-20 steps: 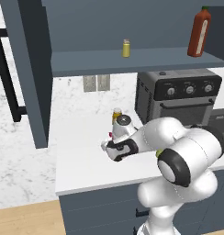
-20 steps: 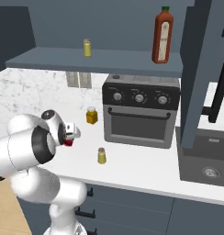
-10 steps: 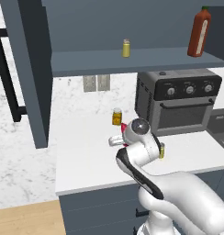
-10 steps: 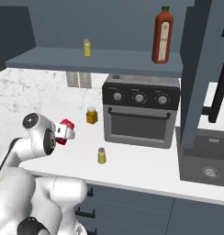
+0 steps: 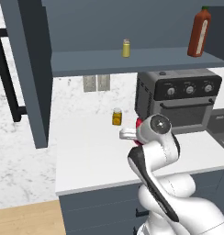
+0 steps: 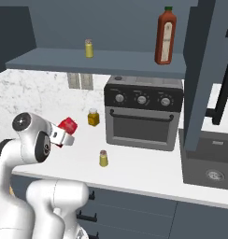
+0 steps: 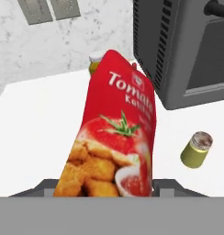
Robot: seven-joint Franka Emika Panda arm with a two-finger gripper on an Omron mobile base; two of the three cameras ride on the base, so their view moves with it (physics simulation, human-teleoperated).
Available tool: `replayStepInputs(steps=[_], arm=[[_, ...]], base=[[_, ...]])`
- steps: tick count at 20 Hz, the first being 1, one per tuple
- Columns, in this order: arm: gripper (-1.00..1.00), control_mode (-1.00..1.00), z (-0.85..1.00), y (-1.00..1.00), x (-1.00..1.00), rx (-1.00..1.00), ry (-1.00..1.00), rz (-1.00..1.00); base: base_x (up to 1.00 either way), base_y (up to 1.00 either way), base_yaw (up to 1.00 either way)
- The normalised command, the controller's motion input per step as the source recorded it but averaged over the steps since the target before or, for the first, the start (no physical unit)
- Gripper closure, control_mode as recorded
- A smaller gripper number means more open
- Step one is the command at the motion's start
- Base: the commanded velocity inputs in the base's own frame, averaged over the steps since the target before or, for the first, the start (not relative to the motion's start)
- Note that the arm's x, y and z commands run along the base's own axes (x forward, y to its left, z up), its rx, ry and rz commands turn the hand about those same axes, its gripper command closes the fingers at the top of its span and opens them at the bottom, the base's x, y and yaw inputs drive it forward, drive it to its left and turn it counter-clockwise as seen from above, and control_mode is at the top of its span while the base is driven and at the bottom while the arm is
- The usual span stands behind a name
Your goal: Put the shaker and condiment bottle from the counter next to their counterparts in the cabinet.
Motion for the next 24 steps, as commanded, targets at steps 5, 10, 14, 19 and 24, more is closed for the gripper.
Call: replayStepInputs(steps=[5,10,14,19,24], arm=[[1.0,-1.0,0.72,-0.12,-0.36,0.12,0.0,-0.14],[1.0,-1.0,0.73,-0.07,-0.38,0.06,-0.04,-0.11],[1.0,-1.0,0.77,-0.03,-0.36,0.03,-0.07,-0.1],[1.0,-1.0,0.82,0.0,-0.29,0.01,-0.09,-0.09],[1.0,-1.0,0.81,0.0,-0.14,0.04,-0.04,-0.03]], base=[[0.0,0.0,0.0],[0.0,0.0,0.0],[0.0,0.0,0.0],[0.0,0.0,0.0],[0.0,0.0,0.0]])
